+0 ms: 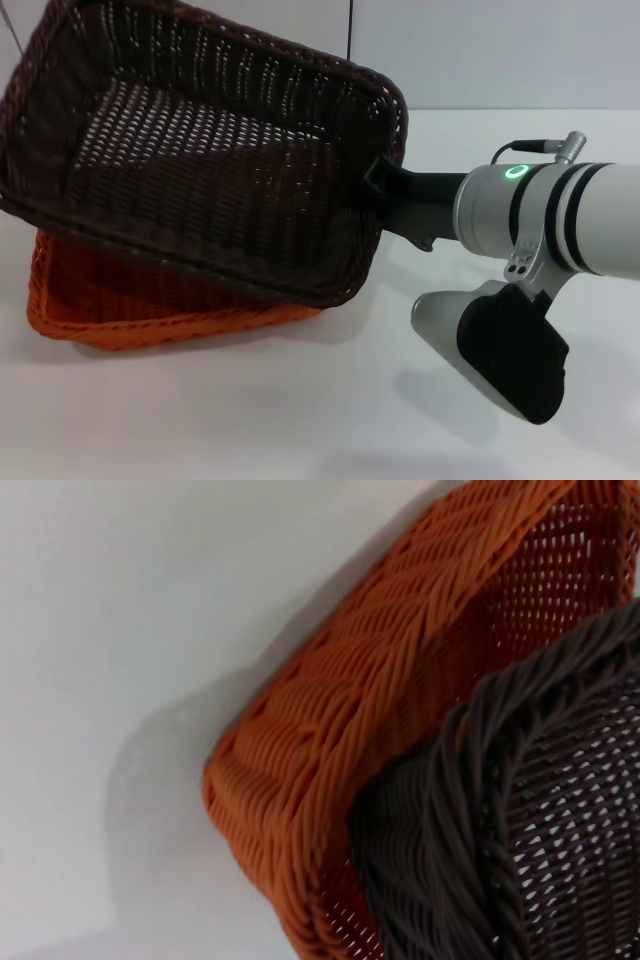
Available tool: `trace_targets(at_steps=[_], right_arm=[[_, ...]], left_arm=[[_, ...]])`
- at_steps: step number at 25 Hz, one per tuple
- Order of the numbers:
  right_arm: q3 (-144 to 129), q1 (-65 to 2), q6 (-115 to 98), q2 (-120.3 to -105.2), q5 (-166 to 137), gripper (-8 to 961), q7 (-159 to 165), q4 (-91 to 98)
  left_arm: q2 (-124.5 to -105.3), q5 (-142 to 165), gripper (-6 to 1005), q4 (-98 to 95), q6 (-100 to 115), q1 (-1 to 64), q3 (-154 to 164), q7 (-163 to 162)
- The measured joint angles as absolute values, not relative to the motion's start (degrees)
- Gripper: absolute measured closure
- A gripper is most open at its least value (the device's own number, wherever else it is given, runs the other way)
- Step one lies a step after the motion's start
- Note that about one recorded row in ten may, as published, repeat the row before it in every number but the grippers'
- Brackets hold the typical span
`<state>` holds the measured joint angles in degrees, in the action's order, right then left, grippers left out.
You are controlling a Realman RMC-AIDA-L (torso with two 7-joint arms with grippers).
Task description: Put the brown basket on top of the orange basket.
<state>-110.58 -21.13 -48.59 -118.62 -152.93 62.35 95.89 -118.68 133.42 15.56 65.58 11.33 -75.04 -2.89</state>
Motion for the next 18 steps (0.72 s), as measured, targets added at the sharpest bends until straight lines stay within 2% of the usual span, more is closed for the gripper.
trace_targets(at_steps=[9, 14, 18], right_arm=[[-111.5, -19.3, -49.2, -118.56, -152.9, 800, 63.7, 96.8], [-110.5, -17.4, -45.5, -118.65, -153.2, 635, 63.7, 97.8], [-109.7, -15.5, -44.6, -118.74, -153.9, 449, 63.7, 99.7]], left_arm=[[-118.65, 133.4, 198, 15.6, 65.5, 11.5, -75.0, -2.9], [-118.65, 133.4, 198, 15.6, 65.4, 11.6, -74.7, -2.9], [-118.65, 133.4, 198, 15.6, 65.2, 11.6, -74.7, -2.9]])
